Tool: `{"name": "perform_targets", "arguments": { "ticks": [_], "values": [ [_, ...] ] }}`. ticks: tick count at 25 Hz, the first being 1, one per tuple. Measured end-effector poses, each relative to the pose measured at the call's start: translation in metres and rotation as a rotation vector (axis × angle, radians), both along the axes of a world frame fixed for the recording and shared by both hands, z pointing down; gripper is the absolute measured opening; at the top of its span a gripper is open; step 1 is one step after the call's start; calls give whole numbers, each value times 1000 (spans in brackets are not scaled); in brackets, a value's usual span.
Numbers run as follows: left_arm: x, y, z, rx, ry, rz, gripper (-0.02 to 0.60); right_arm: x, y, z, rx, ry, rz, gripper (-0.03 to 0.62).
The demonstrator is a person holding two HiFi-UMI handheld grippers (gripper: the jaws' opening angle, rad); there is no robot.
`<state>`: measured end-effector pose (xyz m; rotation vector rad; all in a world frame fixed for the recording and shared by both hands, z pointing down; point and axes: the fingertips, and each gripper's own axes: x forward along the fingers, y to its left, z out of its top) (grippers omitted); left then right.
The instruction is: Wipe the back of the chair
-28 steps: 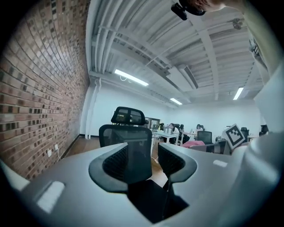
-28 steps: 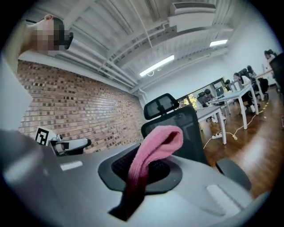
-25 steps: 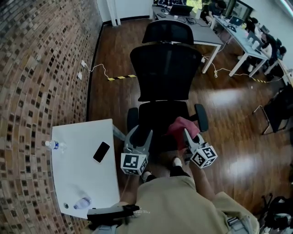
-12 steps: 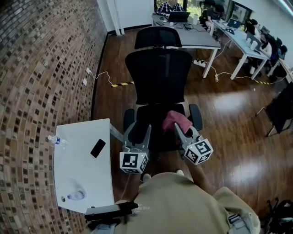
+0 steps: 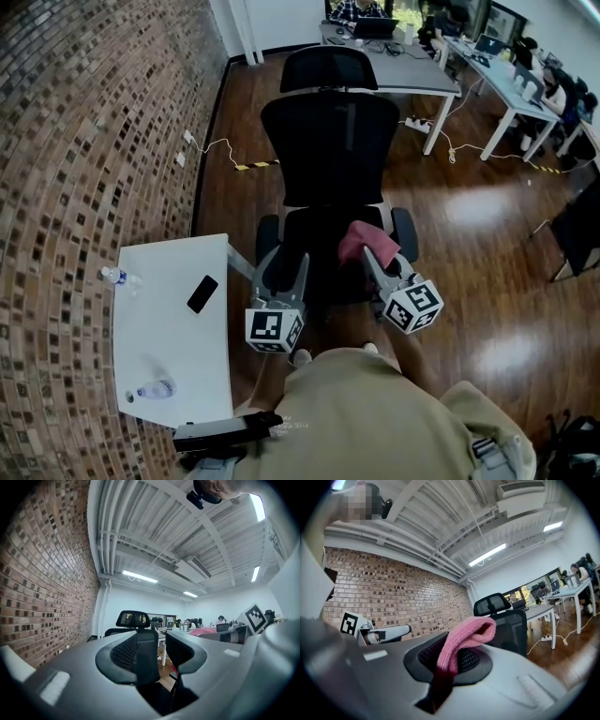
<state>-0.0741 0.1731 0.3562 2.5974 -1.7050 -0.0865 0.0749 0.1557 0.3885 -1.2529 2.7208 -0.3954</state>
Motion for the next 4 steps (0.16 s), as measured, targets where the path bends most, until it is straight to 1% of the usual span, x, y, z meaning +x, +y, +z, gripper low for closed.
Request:
{"name": "perform_targets", "arguments": {
  "ticks": [4],
  "values": [
    [-9,-1,4,-4,5,-8,175,-13,1,5,-3,4,-28,21]
  ]
}}
